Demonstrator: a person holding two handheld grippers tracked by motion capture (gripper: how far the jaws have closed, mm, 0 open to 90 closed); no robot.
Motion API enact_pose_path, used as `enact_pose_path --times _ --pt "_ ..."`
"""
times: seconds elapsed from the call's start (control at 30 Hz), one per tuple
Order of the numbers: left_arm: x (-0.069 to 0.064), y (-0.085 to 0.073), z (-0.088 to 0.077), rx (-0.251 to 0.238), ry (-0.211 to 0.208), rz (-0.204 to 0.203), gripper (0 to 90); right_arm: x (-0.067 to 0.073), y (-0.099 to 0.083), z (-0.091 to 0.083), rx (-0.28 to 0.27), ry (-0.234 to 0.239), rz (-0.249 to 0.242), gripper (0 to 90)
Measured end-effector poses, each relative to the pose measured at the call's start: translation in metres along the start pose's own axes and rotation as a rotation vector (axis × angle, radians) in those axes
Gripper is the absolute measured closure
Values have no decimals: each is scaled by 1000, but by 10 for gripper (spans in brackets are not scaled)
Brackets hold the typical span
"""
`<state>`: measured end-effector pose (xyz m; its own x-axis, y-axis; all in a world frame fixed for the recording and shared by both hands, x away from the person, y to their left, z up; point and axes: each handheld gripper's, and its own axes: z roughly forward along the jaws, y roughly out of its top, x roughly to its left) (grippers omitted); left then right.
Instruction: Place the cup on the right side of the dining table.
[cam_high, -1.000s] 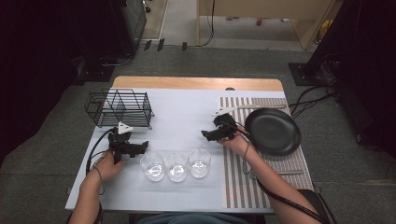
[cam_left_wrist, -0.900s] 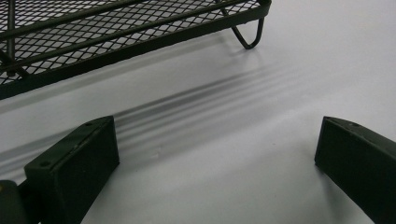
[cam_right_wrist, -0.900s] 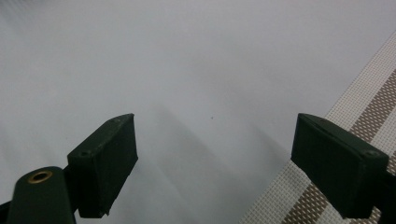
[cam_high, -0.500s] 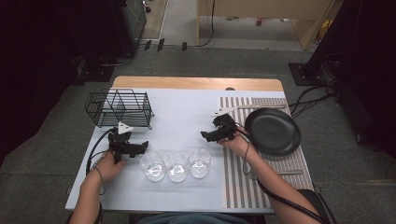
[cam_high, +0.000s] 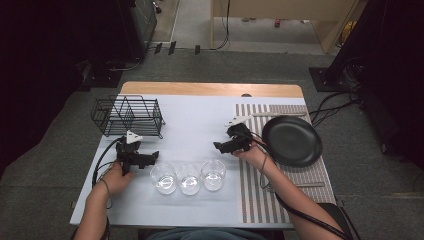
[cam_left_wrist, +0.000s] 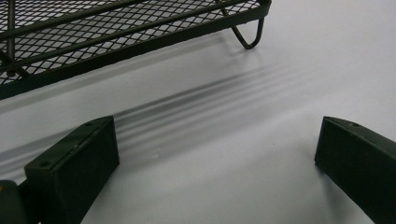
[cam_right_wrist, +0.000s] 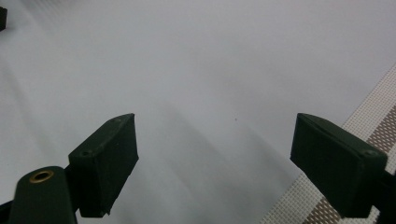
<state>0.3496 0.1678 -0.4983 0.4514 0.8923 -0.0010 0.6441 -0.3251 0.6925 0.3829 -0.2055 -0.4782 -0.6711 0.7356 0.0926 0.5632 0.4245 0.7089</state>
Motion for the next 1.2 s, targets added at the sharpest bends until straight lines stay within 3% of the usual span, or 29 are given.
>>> enact_pose_path --times 1.2 --pt "0 0 0 0 0 0 0 14 2 -6 3 44 -9 147"
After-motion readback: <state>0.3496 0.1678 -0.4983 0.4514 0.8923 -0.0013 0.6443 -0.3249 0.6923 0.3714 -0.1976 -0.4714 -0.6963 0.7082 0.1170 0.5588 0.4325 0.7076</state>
